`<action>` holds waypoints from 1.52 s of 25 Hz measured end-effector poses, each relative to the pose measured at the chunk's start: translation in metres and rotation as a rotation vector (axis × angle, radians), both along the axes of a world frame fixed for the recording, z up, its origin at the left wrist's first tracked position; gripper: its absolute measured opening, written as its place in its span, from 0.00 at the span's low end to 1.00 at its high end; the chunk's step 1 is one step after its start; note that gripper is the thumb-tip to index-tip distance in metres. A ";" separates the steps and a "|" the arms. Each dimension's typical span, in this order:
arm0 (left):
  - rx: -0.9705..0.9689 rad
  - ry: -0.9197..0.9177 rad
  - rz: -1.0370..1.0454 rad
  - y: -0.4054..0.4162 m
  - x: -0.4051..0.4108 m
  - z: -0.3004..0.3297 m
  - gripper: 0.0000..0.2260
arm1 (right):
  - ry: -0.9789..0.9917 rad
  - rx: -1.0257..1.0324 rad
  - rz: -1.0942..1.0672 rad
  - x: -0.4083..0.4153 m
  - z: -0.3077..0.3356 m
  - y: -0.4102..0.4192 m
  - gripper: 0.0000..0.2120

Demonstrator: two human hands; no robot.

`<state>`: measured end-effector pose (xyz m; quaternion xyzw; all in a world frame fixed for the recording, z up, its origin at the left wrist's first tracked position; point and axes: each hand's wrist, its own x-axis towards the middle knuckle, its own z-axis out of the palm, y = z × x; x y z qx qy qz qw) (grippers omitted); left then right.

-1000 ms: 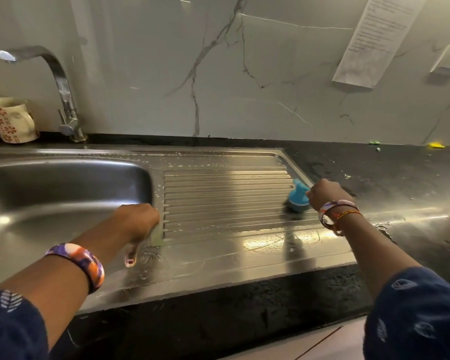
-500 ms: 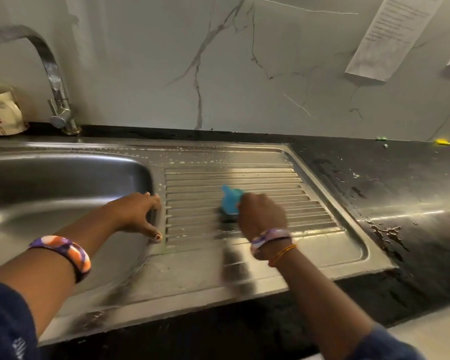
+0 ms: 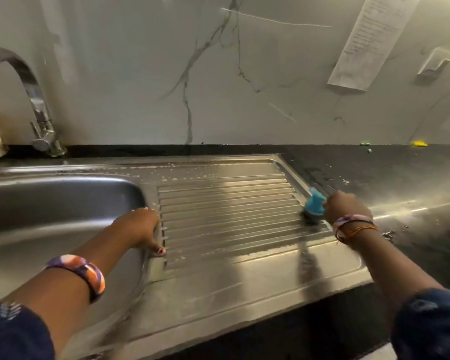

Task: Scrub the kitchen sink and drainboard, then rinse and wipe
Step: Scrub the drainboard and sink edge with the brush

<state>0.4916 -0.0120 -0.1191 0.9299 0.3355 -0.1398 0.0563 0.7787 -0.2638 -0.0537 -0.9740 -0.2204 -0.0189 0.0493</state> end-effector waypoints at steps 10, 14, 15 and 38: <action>-0.026 -0.004 0.012 -0.008 0.013 0.012 0.27 | 0.203 0.114 0.471 -0.181 -0.003 0.098 0.15; -0.066 -0.047 -0.043 -0.008 0.004 0.007 0.30 | 0.325 0.180 0.463 -0.150 -0.010 0.112 0.16; -0.074 -0.051 -0.068 -0.008 0.003 0.005 0.32 | 0.298 0.186 0.389 -0.125 -0.010 0.101 0.16; -0.136 -0.091 0.000 -0.018 0.003 0.015 0.35 | 0.189 0.208 0.275 -0.096 -0.008 0.091 0.16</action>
